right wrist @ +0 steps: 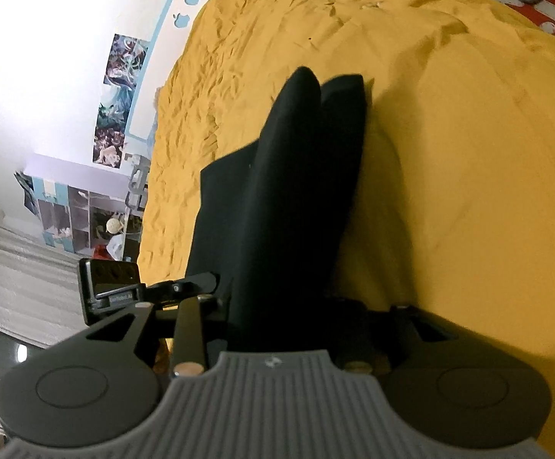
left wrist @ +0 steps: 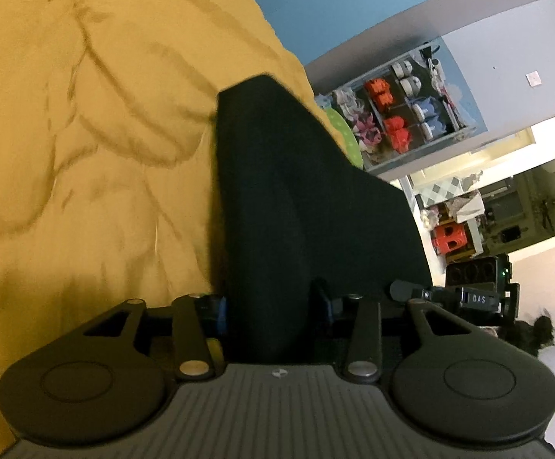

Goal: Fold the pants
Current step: 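Lay the bundle flat on the bed and open both grippers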

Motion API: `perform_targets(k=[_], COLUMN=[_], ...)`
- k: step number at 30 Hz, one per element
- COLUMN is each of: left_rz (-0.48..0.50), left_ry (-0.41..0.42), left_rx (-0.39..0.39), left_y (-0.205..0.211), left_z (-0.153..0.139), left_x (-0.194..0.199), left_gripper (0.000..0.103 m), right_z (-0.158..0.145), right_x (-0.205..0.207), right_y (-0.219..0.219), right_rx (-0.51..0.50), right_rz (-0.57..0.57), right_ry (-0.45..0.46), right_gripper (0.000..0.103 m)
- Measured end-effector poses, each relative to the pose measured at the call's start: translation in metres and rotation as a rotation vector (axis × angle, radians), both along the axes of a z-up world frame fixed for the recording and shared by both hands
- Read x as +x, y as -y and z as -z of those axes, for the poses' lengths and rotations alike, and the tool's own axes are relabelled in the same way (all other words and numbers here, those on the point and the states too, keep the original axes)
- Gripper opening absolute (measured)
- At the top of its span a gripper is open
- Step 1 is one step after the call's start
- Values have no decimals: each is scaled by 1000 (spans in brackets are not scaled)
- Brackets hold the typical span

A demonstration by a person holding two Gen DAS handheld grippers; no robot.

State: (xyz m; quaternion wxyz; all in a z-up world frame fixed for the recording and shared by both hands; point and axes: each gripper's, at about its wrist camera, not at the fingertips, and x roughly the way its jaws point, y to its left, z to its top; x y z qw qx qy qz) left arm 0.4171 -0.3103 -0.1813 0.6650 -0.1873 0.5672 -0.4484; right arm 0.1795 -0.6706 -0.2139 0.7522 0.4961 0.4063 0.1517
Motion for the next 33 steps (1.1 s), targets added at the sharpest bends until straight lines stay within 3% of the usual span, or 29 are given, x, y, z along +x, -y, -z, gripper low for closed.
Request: perform_targets(k=[11,19,23,25,26,27,29,33], left_rz=[-15,4,21,26,23,18,-10,-41], left_ry=[-20,8,37,101,139,179,276,389], left_rx=[20,109,167,215,244,270,336,369], left_y=[-26,-31,-36,-34,-32,-31,-29,-24], left_z=[0,-15,-46,-70,-81,-92,-116,-152], left_x=[-35,-70,-85,-95,-101,-107,-123,-153], left_gripper=[48,48,48,54,63,70,74,79], right_z=[-14,-43,-82,-104,-119,-132,-159,-200], right_x=[-47,-84,-96,-99,-100,-100,-99,-111], right_y=[-22,-51,-77,-91,-103,-113,-135,-162], right_rx=[-54,-179,-269,-342,-401,-451,-570,-725], right_rz=[-10,17,19,3,-7,-10,5,59], right_ry=[-77,-152,-165,-151,-135,-123,-108,-43], right_gripper=[32,28,38,42,45,49,72,82])
